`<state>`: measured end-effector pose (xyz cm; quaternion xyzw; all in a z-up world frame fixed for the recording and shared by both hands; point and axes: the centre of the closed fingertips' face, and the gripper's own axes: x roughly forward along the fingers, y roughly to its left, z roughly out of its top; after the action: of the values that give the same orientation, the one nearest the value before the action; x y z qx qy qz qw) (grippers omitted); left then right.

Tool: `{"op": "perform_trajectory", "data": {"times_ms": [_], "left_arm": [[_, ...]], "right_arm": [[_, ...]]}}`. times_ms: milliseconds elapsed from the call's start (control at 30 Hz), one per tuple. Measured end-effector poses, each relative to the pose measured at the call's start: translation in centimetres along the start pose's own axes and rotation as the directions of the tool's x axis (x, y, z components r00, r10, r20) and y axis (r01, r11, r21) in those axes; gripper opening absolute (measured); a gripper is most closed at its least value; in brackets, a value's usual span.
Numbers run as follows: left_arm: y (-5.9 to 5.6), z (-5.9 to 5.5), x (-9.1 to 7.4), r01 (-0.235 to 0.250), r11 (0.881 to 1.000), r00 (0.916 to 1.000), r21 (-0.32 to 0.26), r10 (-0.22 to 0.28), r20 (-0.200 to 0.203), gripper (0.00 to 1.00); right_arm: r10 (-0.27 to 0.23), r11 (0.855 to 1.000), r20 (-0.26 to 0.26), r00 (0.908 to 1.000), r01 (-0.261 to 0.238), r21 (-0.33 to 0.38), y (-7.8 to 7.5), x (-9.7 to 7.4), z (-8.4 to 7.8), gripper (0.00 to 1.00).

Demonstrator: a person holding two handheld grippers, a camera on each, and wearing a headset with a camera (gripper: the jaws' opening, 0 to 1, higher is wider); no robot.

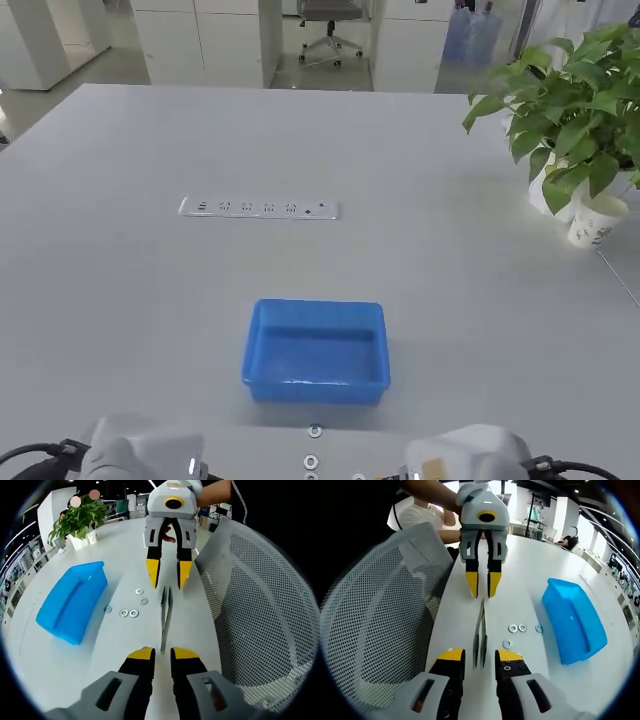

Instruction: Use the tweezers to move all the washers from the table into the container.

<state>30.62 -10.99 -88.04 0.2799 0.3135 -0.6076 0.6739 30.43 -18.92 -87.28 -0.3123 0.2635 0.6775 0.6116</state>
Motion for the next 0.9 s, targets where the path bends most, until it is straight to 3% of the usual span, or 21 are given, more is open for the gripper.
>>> {"op": "perform_trajectory", "data": {"times_ms": [400, 900], "left_arm": [[0.0, -0.2, 0.6, 0.008, 0.999, 0.9998, 0.046, -0.008, -0.017, 0.05], [0.0, -0.1, 0.7, 0.015, 0.998, 0.9998, 0.054, -0.014, -0.014, 0.04]], "right_arm": [[0.008, 1.0, 0.0, 1.0, -0.008, 0.007, 0.2, 0.7, 0.1, 0.22], [0.001, 1.0, -0.019, 0.9998, -0.001, -0.002, -0.2, 1.6, -0.1, 0.18]]}}
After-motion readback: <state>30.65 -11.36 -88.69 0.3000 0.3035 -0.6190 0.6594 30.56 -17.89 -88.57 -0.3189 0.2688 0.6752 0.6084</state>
